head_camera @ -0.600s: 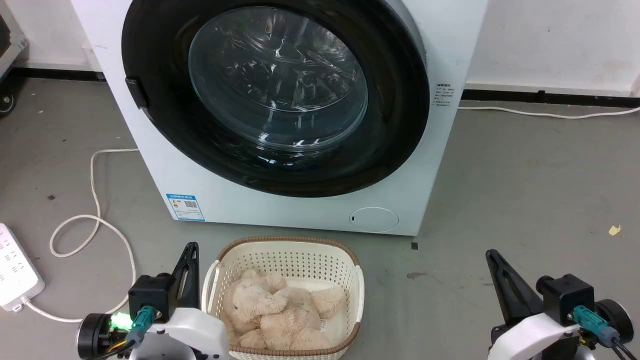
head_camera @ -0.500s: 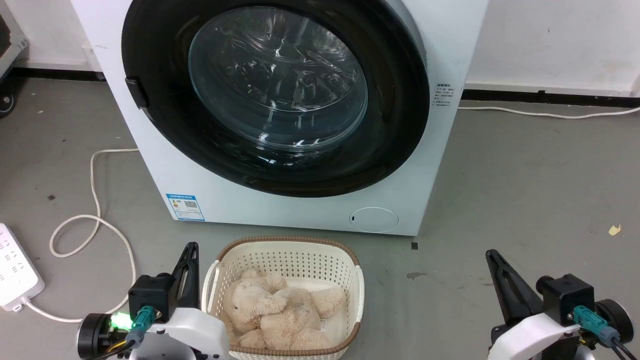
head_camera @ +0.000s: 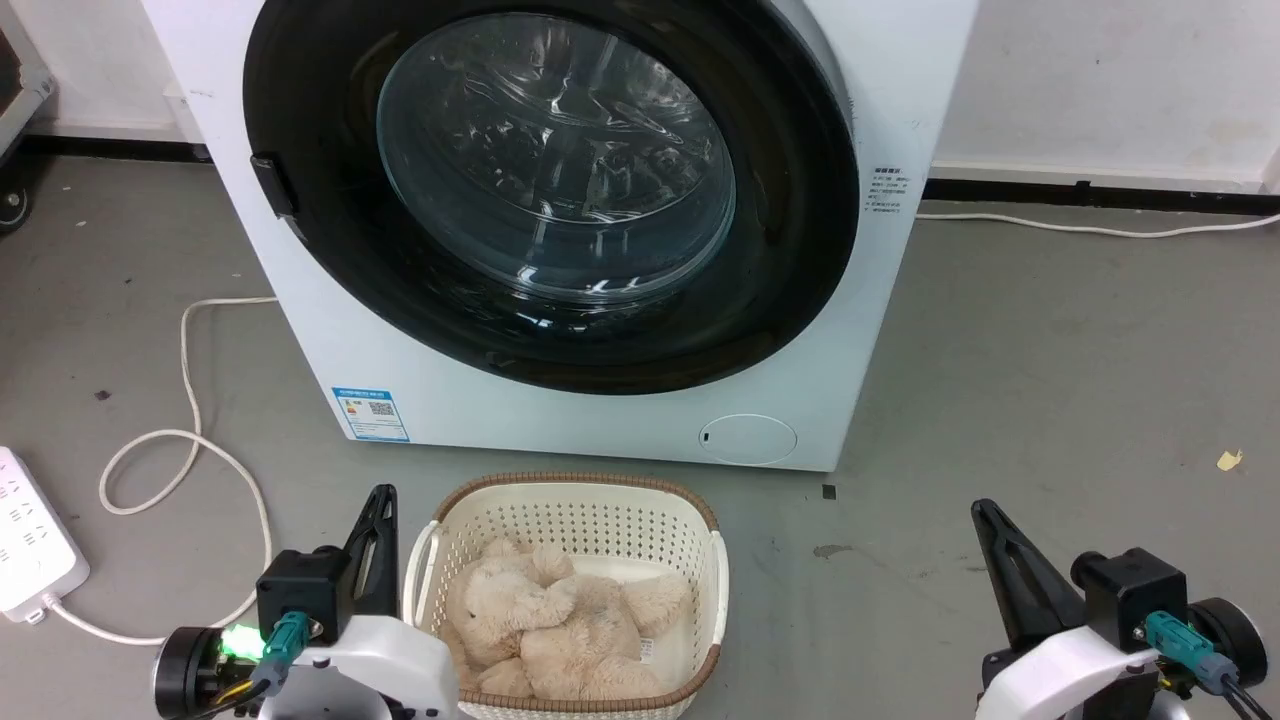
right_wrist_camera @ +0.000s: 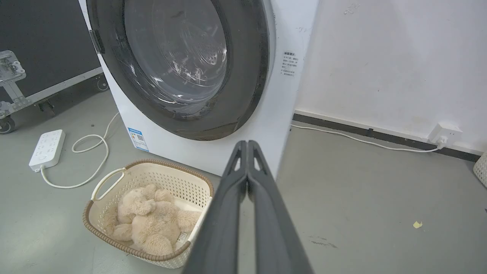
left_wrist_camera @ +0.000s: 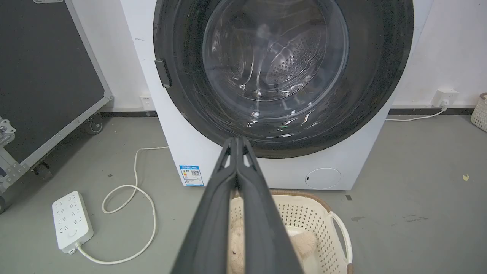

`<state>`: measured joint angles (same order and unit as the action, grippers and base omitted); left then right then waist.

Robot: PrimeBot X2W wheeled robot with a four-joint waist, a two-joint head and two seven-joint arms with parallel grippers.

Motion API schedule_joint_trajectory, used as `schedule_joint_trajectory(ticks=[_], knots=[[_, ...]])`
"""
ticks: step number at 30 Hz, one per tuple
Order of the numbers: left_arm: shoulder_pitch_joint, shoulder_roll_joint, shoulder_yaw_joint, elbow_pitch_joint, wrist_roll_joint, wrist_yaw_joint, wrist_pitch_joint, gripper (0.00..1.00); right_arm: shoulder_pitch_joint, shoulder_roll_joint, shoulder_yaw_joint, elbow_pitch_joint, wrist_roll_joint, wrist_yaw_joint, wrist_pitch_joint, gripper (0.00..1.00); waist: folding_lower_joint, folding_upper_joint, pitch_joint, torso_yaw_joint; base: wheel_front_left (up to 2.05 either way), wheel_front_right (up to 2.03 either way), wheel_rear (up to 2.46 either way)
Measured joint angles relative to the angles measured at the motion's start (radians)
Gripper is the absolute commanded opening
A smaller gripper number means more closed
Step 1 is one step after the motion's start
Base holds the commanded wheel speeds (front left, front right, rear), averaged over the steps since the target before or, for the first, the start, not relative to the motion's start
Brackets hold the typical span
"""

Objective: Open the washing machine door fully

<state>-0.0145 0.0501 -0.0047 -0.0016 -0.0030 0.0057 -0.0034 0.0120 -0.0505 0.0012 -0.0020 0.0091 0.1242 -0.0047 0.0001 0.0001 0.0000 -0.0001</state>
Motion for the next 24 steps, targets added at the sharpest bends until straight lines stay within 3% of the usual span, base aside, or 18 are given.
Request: schedule_joint_trajectory(ticks=[24], knots=[[0.000,0.000,0.001,0.000,0.000,0.000,0.003,0.00,0.000,0.000,0.000,0.000,-0.001,0.001,0.004,0.00,0.0000,0.0000,0.000,0.000,0.00,0.00,0.00]])
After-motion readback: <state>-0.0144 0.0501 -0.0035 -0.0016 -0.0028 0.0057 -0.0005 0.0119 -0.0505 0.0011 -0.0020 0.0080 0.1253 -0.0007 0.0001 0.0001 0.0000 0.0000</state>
